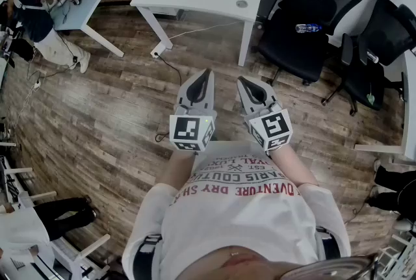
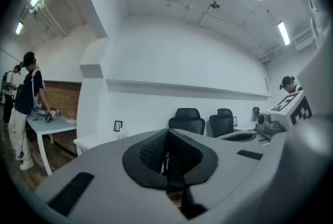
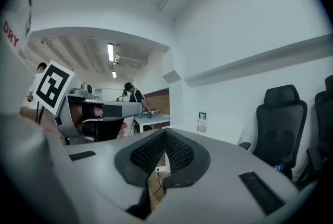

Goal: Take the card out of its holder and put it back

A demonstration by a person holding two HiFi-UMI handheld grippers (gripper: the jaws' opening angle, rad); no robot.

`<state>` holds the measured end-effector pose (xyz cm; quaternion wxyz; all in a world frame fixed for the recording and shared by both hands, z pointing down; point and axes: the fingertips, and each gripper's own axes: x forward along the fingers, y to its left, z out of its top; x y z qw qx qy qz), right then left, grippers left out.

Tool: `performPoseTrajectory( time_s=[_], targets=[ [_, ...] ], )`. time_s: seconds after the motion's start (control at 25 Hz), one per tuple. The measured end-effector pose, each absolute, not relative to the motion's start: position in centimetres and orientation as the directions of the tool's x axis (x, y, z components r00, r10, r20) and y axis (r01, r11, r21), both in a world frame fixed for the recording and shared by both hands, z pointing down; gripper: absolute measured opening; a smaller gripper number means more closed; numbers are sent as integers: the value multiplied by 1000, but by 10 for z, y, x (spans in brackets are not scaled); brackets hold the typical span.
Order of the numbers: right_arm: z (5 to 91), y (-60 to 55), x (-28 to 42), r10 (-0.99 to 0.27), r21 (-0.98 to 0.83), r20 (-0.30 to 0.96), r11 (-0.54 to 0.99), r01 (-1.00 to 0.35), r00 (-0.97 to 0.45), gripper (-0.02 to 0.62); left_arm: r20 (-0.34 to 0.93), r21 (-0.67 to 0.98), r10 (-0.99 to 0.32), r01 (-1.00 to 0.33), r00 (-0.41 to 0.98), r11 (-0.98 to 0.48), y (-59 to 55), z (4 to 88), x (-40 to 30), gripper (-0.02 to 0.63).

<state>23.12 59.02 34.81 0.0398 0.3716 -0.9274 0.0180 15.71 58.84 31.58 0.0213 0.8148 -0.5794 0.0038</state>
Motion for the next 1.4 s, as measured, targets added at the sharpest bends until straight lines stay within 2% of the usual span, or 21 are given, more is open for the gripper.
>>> performPoseTrajectory(
  time_s=[0.4,0.6,0.84,1.4],
  targets=[
    [356,586,233,-682,-21,82,728,-685,-727,25,34,33,-942,-942,334,-333,583,320,160,25],
    [353,580,224,-667,-91,41,739,-667,-744,25,53,28,-942,-944,331,-330,580,326,156,25],
    [366,554,207,-674,-83,77,730,-678,-735,25,86,43,-931,-935,354,-352,554,341,140,25],
    [370,414,92,-722,-58,127,679,-732,-680,25,71,72,-888,-890,454,-450,409,338,26,25]
  ],
)
